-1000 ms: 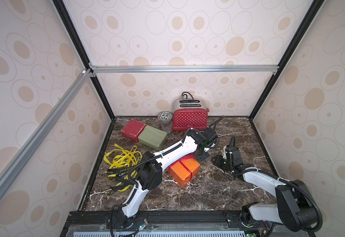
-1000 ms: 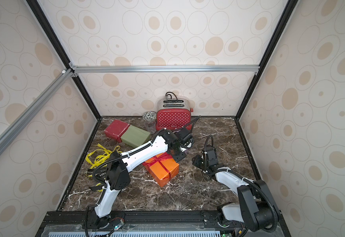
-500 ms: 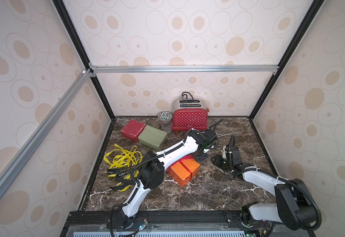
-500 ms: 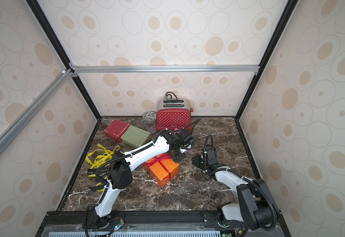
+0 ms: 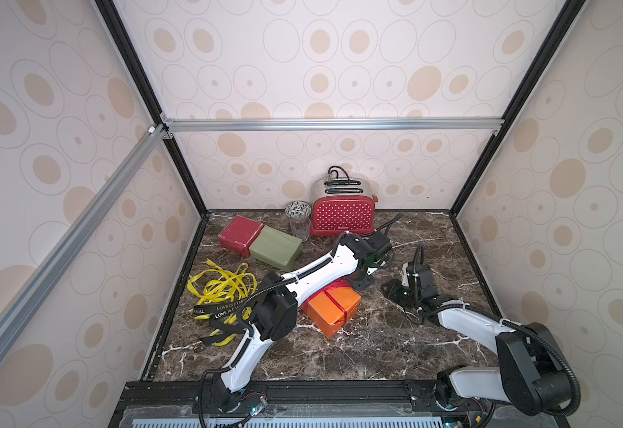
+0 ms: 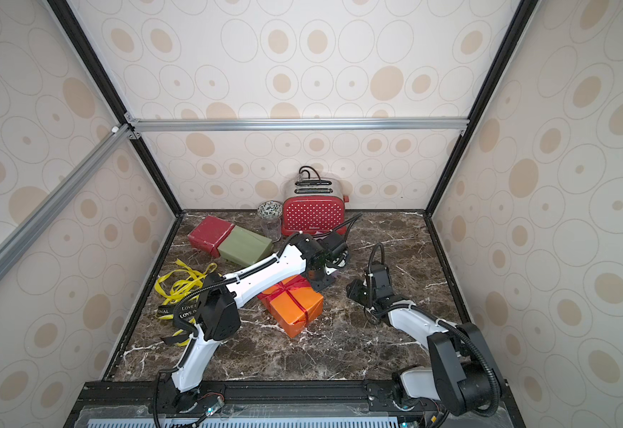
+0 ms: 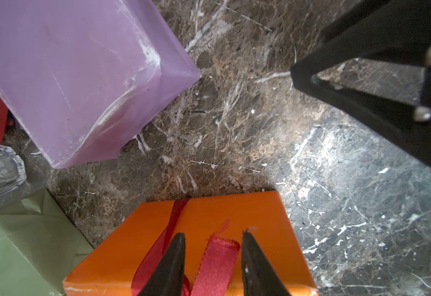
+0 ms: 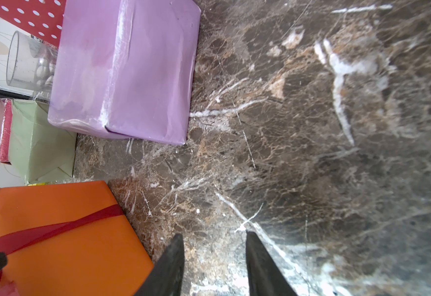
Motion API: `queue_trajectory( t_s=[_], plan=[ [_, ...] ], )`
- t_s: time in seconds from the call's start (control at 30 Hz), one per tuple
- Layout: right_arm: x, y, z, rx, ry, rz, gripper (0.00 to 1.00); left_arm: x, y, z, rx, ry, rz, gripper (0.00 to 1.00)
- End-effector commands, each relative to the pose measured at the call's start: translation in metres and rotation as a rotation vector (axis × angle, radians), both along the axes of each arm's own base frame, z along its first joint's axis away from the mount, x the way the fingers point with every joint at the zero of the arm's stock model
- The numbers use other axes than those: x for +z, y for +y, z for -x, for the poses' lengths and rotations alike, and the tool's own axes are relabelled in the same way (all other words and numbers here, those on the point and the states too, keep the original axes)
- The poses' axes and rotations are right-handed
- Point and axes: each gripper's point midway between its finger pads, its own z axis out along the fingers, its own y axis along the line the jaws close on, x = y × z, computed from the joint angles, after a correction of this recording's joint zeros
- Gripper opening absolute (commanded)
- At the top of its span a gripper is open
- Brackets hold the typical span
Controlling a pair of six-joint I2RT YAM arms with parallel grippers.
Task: Untie the ribbon bows on the gift boxes
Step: Untie the ribbon from the gift box.
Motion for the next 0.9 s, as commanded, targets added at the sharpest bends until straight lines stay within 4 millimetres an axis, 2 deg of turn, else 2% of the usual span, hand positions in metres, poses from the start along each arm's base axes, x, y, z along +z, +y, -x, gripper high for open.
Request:
queue_trajectory(
  t_s=[0.0,0.27,0.4,0.73,0.8,0.87],
  plan=[
    [0.006,0.002,-0.006,0.001,-0.012,-0.005,0.41,0.0,0.008,-0.001,-0.016,0.023,-0.034,0.32],
    [0.006,0.001,-0.005,0.001,-0.013,-0.005,0.41,0.001,0.007,0.001,-0.012,0.028,-0.023,0.16],
    [0.006,0.001,-0.005,0.002,-0.013,-0.005,0.41,0.005,0.005,0.0,-0.009,0.017,-0.005,0.0],
    [0.006,0.004,-0.006,0.012,-0.019,-0.014,0.41,0.031,0.004,-0.014,0.032,-0.106,0.075,0.0],
    [0.012,0.013,-0.008,0.047,-0.048,-0.055,0.41,0.036,0.005,-0.016,0.048,-0.139,0.099,0.0],
    [0.018,0.03,-0.007,0.117,-0.079,-0.139,0.41,0.039,0.005,-0.018,0.059,-0.162,0.124,0.0]
  ],
)
